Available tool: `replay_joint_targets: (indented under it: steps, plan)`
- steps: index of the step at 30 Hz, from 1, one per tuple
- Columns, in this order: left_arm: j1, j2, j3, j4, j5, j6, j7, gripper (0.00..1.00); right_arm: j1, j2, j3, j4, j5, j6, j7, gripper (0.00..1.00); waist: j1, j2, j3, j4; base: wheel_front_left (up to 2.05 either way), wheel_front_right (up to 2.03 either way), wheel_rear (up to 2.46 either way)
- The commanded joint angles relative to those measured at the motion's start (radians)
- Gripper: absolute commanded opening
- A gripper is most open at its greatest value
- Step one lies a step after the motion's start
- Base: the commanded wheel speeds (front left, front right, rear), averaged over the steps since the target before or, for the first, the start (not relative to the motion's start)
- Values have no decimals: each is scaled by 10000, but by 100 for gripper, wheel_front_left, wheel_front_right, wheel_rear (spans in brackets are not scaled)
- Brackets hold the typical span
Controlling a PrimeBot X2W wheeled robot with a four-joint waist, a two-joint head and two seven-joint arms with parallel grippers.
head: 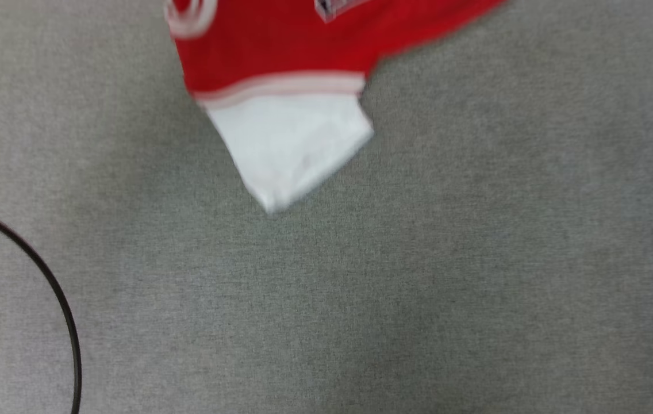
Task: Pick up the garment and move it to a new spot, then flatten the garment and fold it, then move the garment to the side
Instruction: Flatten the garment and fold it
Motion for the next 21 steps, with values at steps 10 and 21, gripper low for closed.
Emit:
replay_joint_targets:
  steps: [10,21]
  plan:
    - [-4057,-1102,-13,2772,410,-876,-331,0,-3204,903,-407,1863,-1665,-7,-409,0,-1,0,1487,190,0,0,0]
    - [-3730,-1532,-425,4699,378,-1334,-1261,0,-2607,1384,546,3285,-1353,-7,-1044,0,-1,0,1676,303,0,0,0]
